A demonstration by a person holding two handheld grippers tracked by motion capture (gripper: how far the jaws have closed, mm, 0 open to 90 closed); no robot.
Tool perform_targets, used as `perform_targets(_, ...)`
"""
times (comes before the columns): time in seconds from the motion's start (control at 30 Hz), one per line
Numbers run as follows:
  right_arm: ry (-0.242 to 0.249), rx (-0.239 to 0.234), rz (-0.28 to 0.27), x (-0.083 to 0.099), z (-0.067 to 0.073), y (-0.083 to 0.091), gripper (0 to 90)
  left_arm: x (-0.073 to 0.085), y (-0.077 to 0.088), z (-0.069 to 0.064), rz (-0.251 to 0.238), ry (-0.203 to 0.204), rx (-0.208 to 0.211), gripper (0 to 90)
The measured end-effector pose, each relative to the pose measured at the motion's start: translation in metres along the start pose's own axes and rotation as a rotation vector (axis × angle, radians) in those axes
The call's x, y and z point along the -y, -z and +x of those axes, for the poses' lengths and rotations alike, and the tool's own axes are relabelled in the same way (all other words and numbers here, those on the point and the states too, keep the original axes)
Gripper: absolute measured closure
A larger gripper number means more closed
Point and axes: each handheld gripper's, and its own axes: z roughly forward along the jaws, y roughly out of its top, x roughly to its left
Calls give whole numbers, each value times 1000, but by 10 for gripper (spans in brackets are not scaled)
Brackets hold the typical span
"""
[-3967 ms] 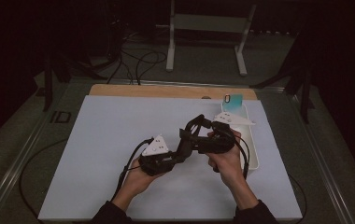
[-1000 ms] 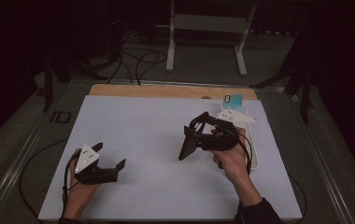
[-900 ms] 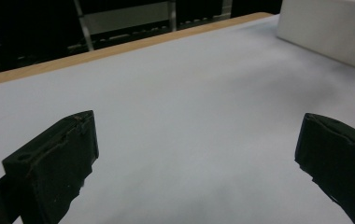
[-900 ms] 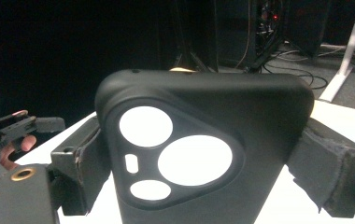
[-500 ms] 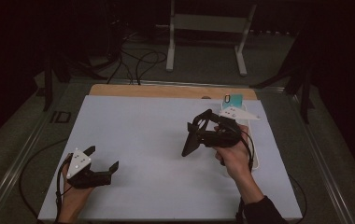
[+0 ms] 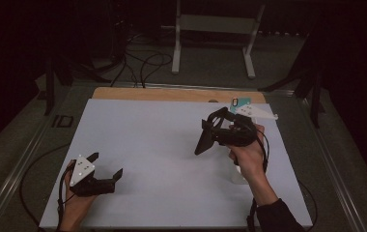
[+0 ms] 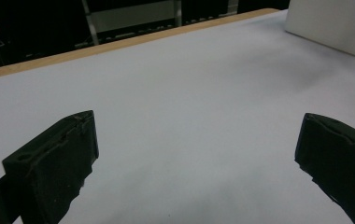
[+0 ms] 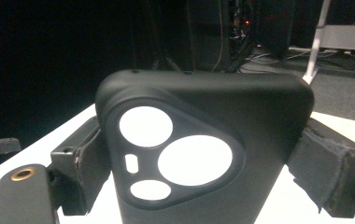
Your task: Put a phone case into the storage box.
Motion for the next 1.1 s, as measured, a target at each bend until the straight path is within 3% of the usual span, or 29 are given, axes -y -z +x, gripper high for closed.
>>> perform_targets(1.1, -14, 109, -19, -30, -35, -11, 142, 1, -2, 1, 6, 1, -6, 1)
